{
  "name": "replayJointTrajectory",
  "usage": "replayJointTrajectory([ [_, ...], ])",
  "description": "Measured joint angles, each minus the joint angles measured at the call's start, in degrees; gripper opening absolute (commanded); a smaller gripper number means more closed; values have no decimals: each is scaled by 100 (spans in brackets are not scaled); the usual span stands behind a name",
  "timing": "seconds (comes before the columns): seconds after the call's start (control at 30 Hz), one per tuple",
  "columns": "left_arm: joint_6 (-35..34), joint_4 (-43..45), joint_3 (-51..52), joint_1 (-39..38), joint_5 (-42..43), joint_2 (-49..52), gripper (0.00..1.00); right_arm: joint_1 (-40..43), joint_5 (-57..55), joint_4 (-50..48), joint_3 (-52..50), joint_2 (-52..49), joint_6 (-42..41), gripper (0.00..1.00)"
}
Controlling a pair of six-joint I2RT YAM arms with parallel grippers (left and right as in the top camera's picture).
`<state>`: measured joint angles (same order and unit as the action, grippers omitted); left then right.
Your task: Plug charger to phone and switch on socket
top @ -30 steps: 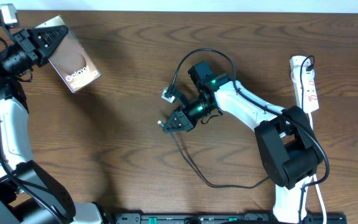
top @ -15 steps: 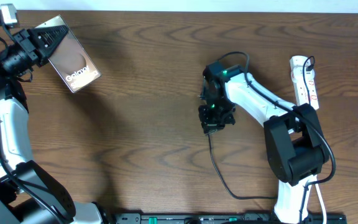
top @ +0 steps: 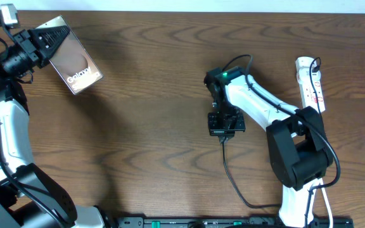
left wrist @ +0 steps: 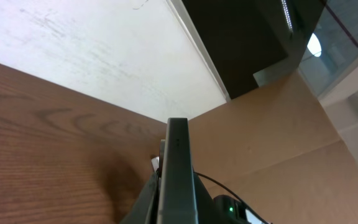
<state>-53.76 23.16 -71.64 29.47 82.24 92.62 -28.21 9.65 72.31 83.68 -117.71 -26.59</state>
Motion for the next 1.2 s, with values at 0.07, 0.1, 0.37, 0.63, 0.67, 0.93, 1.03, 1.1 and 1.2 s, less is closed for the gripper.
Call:
replayJointTrajectory([
  [0.07,0,0,0,0,0,0,7,-68,-50,-105,-2,0,-42,1],
  [0.1,-2,0,0,0,0,0,7,-87,-63,-168,-11,0,-52,1],
  [0.37,0,0,0,0,0,0,7,-184,-118,-490,-422,0,-192,1],
  [0.63,0,0,0,0,0,0,7,-184,-107,-588,-688,0,-258,1],
  [0.67,-2,0,0,0,0,0,8,-184,-85,-597,-719,0,-258,1],
  [0.93,-2,-17,0,0,17,0,7,-184,127,-791,-973,118,-295,1],
  [1.03,0,-17,0,0,17,0,7,-184,153,-791,-979,120,-326,1],
  [1.1,0,-17,0,0,17,0,8,-184,166,-791,-977,120,-345,1],
  [1.2,-2,-17,0,0,17,0,7,-184,186,-782,-955,120,-356,1],
])
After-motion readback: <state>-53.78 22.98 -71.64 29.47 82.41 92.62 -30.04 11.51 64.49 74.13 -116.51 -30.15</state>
